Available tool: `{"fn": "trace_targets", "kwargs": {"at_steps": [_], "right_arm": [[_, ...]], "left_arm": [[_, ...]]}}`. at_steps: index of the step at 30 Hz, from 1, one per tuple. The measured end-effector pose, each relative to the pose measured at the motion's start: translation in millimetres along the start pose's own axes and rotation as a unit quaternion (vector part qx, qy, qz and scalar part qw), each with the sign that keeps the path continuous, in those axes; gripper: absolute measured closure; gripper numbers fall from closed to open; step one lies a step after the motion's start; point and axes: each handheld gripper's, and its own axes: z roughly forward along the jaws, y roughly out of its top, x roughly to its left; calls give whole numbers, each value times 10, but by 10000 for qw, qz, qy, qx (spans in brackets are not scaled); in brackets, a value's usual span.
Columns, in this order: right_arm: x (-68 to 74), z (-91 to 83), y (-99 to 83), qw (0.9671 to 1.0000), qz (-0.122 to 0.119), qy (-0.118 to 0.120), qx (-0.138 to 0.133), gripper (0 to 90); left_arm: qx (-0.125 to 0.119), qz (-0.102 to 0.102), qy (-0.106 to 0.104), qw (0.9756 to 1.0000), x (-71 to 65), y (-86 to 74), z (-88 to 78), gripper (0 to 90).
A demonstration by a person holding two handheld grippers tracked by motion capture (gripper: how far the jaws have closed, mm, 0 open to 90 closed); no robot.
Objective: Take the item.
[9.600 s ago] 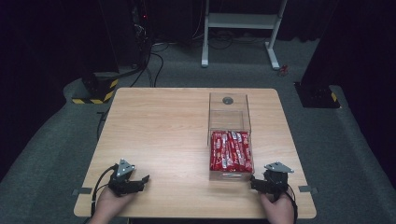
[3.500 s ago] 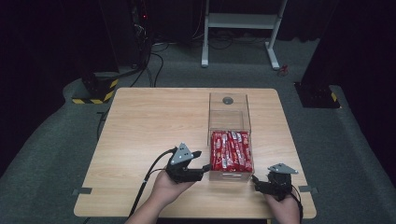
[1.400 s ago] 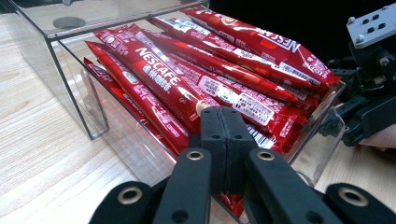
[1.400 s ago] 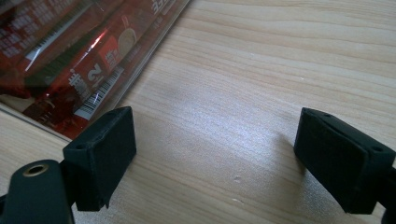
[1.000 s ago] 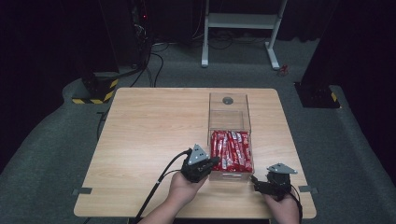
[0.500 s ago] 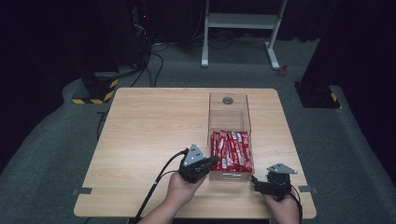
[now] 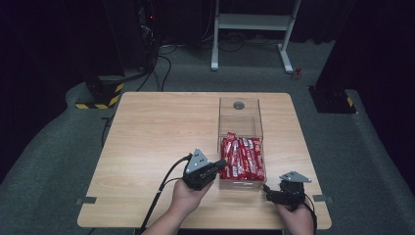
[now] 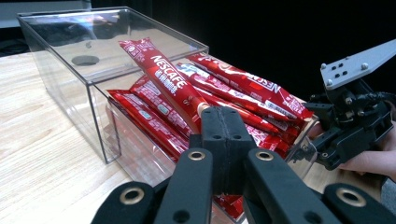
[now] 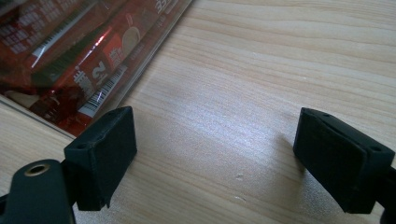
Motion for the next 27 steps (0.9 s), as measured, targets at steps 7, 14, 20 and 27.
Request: {"fn": "trace_targets", "kwargs": {"at_steps": [7, 14, 20, 27], "right_arm": [[0, 0, 0, 10000, -2, 2, 0, 131], [4, 0, -1, 10000, 11, 6, -6, 132], [4, 0, -1, 10000, 11, 7, -6, 132], [4, 0, -1, 10000, 12, 9, -5, 132]], "left_arm": [[-145, -5, 26, 9999, 30, 24, -66, 900], [-223, -10, 78, 9997, 74, 53, -125, 900], [-299, -11, 139, 9995, 116, 70, -176, 900], [-337, -12, 238, 9991, 175, 85, -237, 900]]}}
